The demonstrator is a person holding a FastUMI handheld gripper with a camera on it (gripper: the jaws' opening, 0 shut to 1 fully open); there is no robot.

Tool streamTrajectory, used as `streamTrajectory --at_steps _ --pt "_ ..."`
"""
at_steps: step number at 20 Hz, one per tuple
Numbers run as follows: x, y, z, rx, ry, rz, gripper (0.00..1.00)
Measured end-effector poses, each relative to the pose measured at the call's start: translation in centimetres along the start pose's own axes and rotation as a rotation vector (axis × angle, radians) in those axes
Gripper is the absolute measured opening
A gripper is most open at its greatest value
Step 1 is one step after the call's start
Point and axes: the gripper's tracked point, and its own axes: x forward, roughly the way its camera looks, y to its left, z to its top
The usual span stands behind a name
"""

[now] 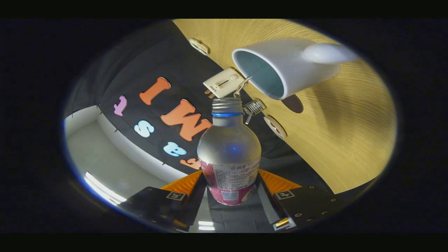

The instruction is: Take the bottle from table, then pour the juice into the cup, finally place the bottle on the coaster

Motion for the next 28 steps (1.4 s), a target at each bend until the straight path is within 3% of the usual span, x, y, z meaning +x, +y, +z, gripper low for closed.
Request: streamTrajectory --at_steps 22,28 --pt "0.7 2.6 -0.8 0.037 0.004 0.055 0.77" --pt "0.7 1.8 -0.3 0.006 -0.006 0.032 0.77"
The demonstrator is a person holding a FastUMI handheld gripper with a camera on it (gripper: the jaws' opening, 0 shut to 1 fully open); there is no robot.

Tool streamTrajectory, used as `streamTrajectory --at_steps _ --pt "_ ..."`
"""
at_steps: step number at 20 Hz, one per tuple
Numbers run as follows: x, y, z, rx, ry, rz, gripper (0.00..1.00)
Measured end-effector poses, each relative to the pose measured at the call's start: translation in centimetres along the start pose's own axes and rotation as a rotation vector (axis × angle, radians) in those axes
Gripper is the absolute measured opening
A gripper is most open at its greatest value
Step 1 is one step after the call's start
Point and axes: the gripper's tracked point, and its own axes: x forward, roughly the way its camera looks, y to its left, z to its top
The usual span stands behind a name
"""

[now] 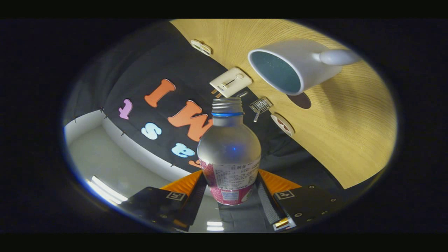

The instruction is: Take the bottle from table, then pour the juice into the cup, finally place the bottle on the coaster

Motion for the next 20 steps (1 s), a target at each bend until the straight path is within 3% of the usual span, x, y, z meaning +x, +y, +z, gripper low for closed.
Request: streamTrajectory --at_steps 6,9,13,20 --pt "0.6 -4.4 2.2 -0.192 -0.061 -0.111 0.77" --pt "0.9 -6.2 1.7 -0.352 -0.041 -0.191 0.77" --pt "0.7 -7.4 2.4 -0.717 -0.036 -0.287 0.77" --pt "3.4 -4.5 3.6 -1.292 -0.109 -0.329 0.77"
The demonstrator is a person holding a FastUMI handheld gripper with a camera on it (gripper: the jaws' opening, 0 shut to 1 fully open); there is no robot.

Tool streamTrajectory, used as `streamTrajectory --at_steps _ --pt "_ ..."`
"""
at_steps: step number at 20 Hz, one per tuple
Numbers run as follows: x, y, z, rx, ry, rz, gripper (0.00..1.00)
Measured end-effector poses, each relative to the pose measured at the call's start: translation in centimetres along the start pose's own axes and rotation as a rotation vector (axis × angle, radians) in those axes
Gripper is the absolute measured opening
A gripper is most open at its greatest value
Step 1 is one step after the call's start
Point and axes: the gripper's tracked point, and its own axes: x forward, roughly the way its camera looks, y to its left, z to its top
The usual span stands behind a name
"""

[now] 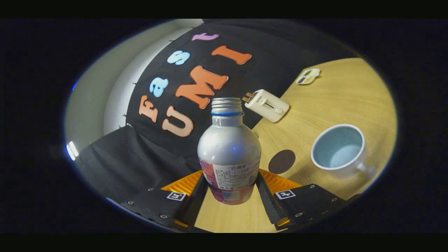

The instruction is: Take the bottle from table, then pour the juice into the cup, finally place the bottle on the coaster

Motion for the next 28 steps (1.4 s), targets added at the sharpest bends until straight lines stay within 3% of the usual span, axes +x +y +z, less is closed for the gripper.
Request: streamTrajectory --at_steps 6,11,22,28 --pt "3.3 -0.1 1.5 -0.345 -0.007 -0.07 0.77" --pt "5.7 -1.4 3.9 -0.551 -0.055 -0.15 0.77" --pt "11.1 -6.6 1.8 -0.664 0.034 -0.268 0.77" --pt "12.4 -7.6 0.3 -0.727 0.069 -0.279 0.77"
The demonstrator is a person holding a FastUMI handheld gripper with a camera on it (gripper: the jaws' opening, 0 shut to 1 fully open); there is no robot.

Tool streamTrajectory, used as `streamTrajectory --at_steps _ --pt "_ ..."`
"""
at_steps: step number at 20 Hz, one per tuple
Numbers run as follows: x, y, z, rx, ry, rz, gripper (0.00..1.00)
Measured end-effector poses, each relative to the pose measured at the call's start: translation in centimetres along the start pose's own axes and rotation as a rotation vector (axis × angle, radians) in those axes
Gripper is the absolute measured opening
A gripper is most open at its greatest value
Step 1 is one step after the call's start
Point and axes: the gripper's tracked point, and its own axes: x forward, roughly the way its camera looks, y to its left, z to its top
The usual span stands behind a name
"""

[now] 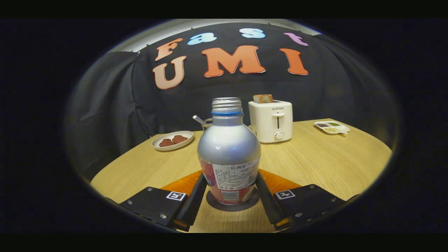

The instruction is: Take the bottle from table, then pour the juice into the cup, finally place the bottle on the coaster

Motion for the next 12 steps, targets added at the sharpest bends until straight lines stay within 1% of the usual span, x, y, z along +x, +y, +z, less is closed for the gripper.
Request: streamTrajectory --at_steps 4,7,9,10,12 --pt "0.2 0.2 0.0 -0.037 -0.009 -0.014 0.77" --pt "-0.5 -0.3 0.3 -0.066 -0.019 -0.046 0.8" --pt "-1.7 -0.2 1.1 -0.073 -0.035 -0.043 0.86" --pt "-2.3 0.0 1.5 -0.068 -0.044 -0.033 0.91" --pt "-3.9 0.4 2.2 -0.067 -0.052 -0.009 0.95"
